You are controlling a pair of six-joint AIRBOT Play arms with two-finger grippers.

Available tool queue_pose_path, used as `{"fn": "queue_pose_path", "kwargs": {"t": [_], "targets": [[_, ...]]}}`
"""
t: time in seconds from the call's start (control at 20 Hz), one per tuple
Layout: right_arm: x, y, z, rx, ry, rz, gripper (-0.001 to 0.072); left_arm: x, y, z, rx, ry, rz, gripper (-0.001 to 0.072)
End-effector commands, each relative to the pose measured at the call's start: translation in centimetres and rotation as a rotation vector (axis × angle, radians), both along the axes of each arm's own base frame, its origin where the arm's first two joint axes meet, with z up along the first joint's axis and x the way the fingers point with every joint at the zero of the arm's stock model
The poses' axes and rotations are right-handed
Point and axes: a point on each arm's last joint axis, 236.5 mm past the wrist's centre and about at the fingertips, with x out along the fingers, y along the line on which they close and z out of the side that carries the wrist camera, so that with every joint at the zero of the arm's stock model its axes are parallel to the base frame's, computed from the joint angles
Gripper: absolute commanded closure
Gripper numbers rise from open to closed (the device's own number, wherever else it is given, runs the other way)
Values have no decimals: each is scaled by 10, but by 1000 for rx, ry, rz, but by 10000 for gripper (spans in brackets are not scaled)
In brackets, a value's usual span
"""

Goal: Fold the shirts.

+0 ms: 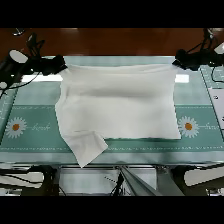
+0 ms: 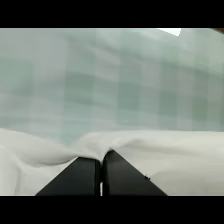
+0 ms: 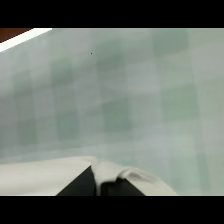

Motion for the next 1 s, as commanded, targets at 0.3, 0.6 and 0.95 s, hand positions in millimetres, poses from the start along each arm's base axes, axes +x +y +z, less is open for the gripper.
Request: {"fn": "queue_pose_path", "kwargs": {"t": [0.3,0.6,0.95], "targets": [[-34,-19,-6,30,133,97,690,-64,-2,-4,-56,273,-228,679],[-103,-18,-58,4,356,189,690,-142,5,-64,58,558,-334,680],[-125,-9,-82,67,416,166,90,-169,-1,-91,75,629,-353,0]]}}
